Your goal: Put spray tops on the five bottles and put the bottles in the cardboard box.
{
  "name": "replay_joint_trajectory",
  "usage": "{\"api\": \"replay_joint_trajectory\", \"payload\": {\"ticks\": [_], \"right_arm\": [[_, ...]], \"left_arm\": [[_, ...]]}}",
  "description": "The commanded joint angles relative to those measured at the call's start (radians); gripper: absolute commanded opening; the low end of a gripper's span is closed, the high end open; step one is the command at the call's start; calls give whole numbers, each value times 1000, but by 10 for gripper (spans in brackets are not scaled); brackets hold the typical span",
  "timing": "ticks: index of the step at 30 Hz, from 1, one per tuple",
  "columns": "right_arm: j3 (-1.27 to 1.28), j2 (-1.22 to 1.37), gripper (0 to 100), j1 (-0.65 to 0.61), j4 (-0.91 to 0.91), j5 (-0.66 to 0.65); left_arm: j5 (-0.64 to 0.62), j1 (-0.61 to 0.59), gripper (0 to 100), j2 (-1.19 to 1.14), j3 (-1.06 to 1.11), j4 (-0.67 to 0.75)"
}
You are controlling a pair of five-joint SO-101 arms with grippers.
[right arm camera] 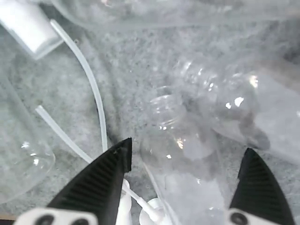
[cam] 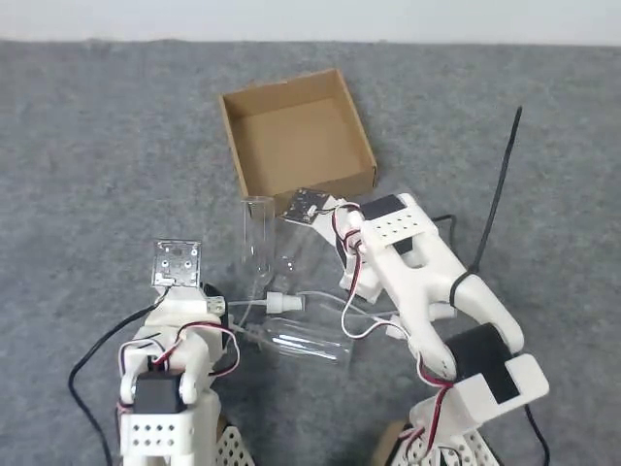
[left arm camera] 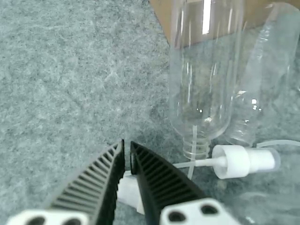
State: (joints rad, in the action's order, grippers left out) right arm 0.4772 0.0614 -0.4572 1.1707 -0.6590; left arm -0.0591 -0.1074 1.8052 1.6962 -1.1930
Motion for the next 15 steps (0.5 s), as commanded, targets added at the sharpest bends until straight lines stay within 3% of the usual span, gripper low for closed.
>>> {"api": "replay_joint_trajectory", "payload": {"ticks": [1, 15], "right_arm": [[3, -77, 307, -1, -13, -14], [35, -77, 307, 38, -41, -60]], "left_arm": [[-8, -3, 12, 21, -12, -8], [-8, -3, 12, 21, -12, -8]]}}
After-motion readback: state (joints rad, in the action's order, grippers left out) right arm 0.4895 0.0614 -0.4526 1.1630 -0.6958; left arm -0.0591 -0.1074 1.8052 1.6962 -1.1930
